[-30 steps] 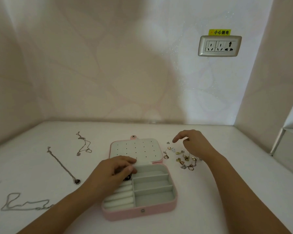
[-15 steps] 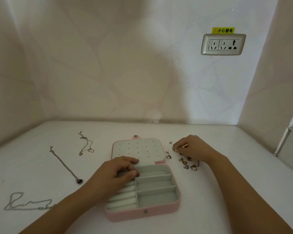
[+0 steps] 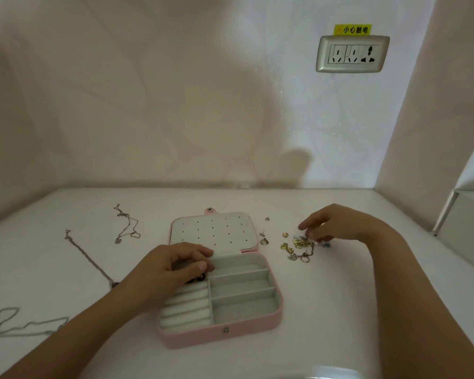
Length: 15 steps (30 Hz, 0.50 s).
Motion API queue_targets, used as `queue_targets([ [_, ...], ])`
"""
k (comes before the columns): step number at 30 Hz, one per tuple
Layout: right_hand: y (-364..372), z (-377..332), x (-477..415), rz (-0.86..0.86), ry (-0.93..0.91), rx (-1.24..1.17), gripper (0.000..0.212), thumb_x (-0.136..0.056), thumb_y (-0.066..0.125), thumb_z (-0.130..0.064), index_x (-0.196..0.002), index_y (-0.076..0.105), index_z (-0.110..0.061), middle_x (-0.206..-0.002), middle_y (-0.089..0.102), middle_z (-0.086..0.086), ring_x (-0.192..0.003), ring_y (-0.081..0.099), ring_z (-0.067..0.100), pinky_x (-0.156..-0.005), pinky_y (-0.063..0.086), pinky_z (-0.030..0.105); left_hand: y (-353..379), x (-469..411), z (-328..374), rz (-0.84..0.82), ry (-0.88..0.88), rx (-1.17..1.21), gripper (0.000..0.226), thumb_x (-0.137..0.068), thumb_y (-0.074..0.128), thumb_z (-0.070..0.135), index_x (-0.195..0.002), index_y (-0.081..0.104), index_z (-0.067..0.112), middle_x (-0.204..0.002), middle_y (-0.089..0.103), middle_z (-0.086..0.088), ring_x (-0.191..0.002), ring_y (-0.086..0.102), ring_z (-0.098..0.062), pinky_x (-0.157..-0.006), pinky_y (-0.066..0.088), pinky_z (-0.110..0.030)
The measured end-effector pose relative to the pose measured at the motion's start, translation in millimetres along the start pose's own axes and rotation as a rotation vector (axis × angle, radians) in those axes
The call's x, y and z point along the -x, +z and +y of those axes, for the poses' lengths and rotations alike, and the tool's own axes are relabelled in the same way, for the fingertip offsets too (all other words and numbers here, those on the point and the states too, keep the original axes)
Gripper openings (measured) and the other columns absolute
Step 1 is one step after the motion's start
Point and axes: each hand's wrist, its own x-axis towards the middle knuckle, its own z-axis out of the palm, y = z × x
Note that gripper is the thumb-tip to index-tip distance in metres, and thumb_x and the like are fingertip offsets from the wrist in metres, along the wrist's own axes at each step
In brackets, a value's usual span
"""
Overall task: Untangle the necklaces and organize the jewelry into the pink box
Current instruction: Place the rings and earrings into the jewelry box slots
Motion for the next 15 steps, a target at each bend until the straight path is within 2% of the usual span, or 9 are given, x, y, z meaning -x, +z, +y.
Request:
queue_targets([
  [3, -1.2, -2.5, 1.3, -0.035, -0.001, 0.065, 0.031, -0.081, 0.071, -0.006, -0.108, 0.070, -0.021, -0.098, 0.072, -0.002, -0.079, 0.064, 0.007, -0.066, 0.047, 0.011, -2.3, -3.5, 7.0, -0.030, -0.035, -0.038, 0.023, -0.087, 0.065, 0.011, -0.074, 0.077, 0.025, -0.097, 0.071, 0.018, -0.088, 0.064, 0.007, -0.071, 0.044, -0.005],
  [6, 1.1, -8.4, 1.2, -0.050, -0.002, 0.155, 0.031, -0.078, 0.075, -0.010, -0.105, 0.070, -0.025, -0.095, 0.069, -0.007, -0.071, 0.060, 0.004, -0.068, 0.046, 0.015, -6.6, -17.4, 20.6, -0.125, -0.080, -0.151, 0.016, -0.089, 0.064, 0.024, -0.081, 0.075, 0.033, -0.096, 0.073, 0.013, -0.092, 0.067, -0.009, -0.084, 0.053, -0.026],
  [7, 2.6, -10.1, 0.6, -0.057, -0.006, 0.186, 0.031, -0.076, 0.077, -0.012, -0.103, 0.070, -0.026, -0.092, 0.069, -0.008, -0.070, 0.060, 0.005, -0.067, 0.046, 0.016, -6.8, -25.5, 26.9, -0.160, -0.080, -0.197, 0.014, -0.089, 0.064, 0.027, -0.084, 0.074, 0.035, -0.096, 0.072, 0.014, -0.093, 0.067, -0.008, -0.086, 0.052, -0.028],
  [10, 8.4, -14.8, -0.8, -0.066, -0.012, 0.214, 0.029, -0.072, 0.082, -0.022, -0.097, 0.072, -0.030, -0.085, 0.069, -0.011, -0.072, 0.060, 0.006, -0.065, 0.046, 0.017, 0.6, -58.0, 47.0, -0.242, -0.006, -0.312, 0.011, -0.089, 0.064, 0.030, -0.090, 0.070, 0.039, -0.096, 0.069, 0.023, -0.091, 0.059, 0.013, -0.081, 0.044, -0.014],
  [13, 14.4, -17.2, -3.0, -0.059, -0.014, 0.194, 0.029, -0.067, 0.085, -0.029, -0.092, 0.071, -0.030, -0.082, 0.068, -0.011, -0.068, 0.059, 0.006, -0.059, 0.047, 0.019, 16.2, -95.6, 61.5, -0.292, 0.073, -0.318, 0.014, -0.089, 0.065, 0.024, -0.099, 0.068, 0.033, -0.097, 0.066, 0.022, -0.089, 0.058, 0.016, -0.072, 0.042, -0.002],
  [15, 16.3, -16.7, -5.1, -0.035, -0.005, 0.189, 0.025, -0.067, 0.085, -0.028, -0.088, 0.071, -0.028, -0.079, 0.065, -0.010, -0.064, 0.057, 0.005, -0.055, 0.046, 0.018, 29.8, -117.5, 65.2, -0.317, 0.101, -0.322, 0.019, -0.087, 0.068, 0.021, -0.103, 0.068, 0.029, -0.096, 0.065, 0.021, -0.087, 0.060, 0.012, -0.070, 0.043, 0.000],
])
